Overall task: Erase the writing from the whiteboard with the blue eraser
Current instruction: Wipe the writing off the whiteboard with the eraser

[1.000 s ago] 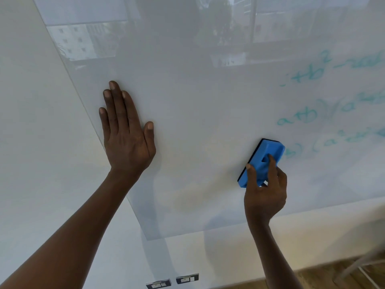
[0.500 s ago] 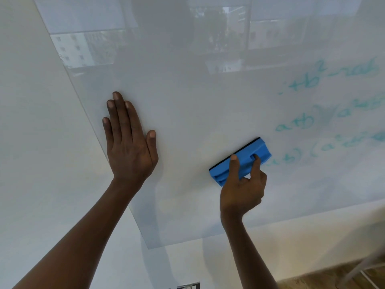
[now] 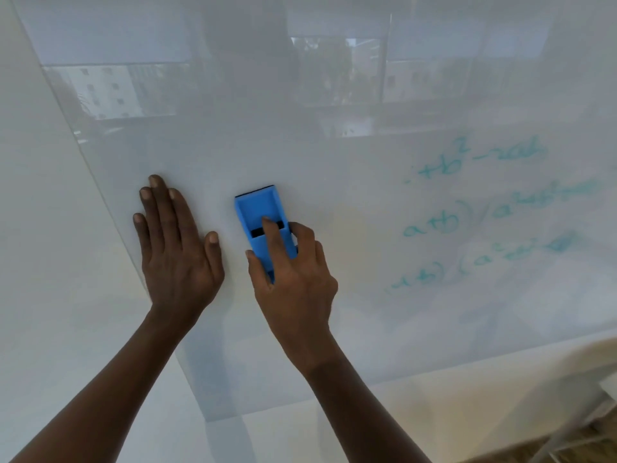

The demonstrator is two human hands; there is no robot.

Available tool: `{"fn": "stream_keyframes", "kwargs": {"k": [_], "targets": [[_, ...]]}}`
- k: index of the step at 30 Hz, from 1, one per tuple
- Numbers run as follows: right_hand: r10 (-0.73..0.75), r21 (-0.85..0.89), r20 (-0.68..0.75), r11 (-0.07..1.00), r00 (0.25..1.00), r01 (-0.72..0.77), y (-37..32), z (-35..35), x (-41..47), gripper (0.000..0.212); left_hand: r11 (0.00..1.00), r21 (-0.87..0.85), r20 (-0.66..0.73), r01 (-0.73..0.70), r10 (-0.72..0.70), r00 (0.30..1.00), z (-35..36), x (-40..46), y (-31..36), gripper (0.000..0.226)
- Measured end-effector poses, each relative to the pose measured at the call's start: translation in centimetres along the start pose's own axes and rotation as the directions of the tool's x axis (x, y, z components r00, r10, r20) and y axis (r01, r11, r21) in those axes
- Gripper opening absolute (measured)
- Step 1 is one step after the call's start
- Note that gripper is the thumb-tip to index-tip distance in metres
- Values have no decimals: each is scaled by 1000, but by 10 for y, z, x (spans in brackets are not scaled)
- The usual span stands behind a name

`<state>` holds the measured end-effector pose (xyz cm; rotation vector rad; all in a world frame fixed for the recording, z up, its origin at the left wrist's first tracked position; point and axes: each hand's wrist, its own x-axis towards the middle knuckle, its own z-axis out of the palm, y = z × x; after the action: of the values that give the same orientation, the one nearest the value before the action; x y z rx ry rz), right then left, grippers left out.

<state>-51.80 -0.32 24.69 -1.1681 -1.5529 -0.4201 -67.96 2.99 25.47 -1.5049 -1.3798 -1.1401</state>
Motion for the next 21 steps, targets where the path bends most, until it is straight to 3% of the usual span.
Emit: {"fn": "stream_keyframes", "kwargs": {"k": [5, 11, 16, 21], "targets": [[-56, -58, 25, 997, 998, 58, 30, -14, 8, 42, 992, -51, -10, 114, -114, 993, 7, 0, 23, 74], [-13, -81, -1, 997, 1000, 13, 79, -38, 23, 43, 997, -61, 72, -54, 59, 996, 34, -10, 88, 78], [-30, -105, -7, 994, 1000, 29, 117, -53, 32, 43, 994, -67, 24, -88, 90, 996, 54, -6, 135, 76], [-5, -97, -42, 995, 999, 1, 147, -63, 37, 41, 997, 15, -8, -73, 74, 997, 59, -9, 138, 77]]}}
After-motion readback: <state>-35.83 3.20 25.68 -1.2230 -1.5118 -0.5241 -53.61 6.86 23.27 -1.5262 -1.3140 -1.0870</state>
